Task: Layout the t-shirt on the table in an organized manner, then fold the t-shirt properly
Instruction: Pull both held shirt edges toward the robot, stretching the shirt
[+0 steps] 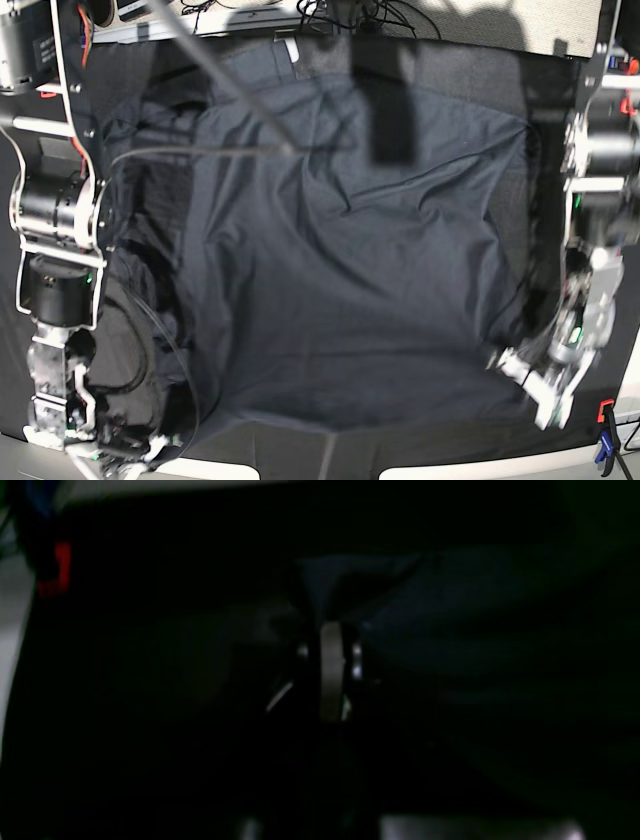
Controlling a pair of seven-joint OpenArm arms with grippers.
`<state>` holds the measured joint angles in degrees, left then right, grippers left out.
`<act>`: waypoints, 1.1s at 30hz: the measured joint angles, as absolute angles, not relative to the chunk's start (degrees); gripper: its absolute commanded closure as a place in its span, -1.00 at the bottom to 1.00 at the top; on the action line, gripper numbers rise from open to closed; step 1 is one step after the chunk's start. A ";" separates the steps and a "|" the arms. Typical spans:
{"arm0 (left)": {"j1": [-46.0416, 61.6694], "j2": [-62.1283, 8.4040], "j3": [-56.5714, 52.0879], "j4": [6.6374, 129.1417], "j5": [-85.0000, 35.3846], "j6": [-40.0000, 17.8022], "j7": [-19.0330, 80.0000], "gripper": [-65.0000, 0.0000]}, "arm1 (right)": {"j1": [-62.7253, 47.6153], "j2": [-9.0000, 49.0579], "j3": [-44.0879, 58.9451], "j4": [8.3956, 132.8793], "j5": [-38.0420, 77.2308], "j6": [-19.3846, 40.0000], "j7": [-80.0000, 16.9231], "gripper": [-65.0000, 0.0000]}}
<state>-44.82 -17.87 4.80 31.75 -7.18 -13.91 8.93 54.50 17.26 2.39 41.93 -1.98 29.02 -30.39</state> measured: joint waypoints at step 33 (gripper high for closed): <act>-47.00 -18.85 4.80 31.68 -7.25 -13.96 10.48 1.00 | 57.78 17.17 2.39 38.57 -3.25 28.82 -16.05 0.12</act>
<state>-47.00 -18.85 4.80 31.68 -7.25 -13.96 10.48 57.78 17.17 2.39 38.57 -3.25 28.82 -16.05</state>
